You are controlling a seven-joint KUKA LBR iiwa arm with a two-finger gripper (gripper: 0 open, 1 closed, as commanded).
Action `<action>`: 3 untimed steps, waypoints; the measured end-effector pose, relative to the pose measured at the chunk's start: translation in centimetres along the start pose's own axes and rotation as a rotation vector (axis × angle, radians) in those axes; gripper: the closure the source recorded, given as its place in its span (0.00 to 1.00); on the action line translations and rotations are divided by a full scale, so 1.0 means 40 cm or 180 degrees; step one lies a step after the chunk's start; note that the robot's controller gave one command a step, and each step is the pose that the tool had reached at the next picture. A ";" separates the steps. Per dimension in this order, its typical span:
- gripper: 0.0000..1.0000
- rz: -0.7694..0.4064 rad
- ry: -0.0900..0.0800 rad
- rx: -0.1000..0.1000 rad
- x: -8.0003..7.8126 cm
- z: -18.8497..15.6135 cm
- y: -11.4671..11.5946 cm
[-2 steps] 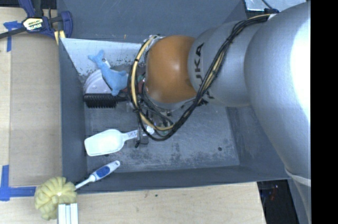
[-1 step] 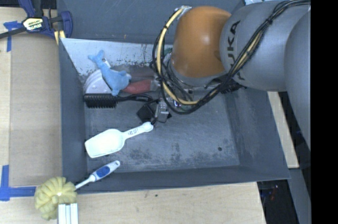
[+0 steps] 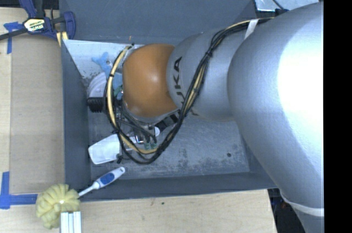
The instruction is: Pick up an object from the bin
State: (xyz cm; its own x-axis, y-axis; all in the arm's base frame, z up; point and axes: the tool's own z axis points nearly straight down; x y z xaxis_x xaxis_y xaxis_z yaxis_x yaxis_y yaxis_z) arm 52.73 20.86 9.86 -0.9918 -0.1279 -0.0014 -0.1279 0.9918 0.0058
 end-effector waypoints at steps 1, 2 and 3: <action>0.00 0.0386 -0.0084 0.0030 0.025 0.071 -0.092; 1.00 0.0529 -0.0042 -0.0004 -0.002 0.068 -0.009; 1.00 0.0530 -0.0042 -0.0004 -0.002 0.068 -0.009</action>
Offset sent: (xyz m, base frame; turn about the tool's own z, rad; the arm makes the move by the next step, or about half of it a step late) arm -0.0002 -0.0041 -0.0286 0.1674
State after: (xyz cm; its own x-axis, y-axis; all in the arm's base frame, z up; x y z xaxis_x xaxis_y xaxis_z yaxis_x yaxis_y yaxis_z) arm 52.86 20.51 7.13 -0.9992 0.0384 -0.0135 0.0383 0.9992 0.0084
